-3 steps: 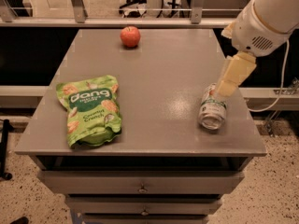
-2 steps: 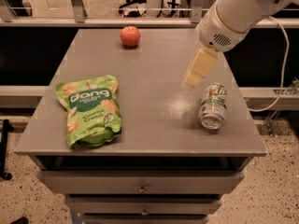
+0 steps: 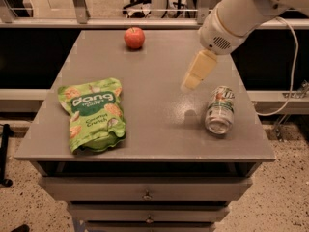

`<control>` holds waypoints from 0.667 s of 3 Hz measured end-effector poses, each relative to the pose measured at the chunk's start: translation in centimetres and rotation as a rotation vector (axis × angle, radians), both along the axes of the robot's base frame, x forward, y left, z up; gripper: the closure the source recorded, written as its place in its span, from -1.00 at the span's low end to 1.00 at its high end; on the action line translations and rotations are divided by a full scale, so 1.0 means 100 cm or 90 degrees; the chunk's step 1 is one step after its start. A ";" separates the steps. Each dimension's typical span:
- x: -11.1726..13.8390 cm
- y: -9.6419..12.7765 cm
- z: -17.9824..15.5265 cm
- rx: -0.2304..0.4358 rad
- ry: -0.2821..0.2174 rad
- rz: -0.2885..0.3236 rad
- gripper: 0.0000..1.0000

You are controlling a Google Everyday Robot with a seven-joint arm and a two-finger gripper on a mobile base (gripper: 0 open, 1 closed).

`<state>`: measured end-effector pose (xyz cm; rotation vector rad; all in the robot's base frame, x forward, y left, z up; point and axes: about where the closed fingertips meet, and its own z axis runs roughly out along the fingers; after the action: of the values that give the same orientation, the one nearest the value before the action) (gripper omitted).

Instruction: Pick apple

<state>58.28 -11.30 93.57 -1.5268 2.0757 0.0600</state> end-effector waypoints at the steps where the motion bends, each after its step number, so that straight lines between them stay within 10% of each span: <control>1: 0.030 0.020 -0.014 0.054 0.010 -0.033 -1.00; 2: 0.066 0.041 -0.026 0.115 0.012 -0.065 -1.00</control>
Offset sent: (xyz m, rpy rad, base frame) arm 0.1187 0.0651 -0.0360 0.3138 0.0110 -0.1742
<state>64.88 -7.21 90.97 -1.3162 2.0980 0.2182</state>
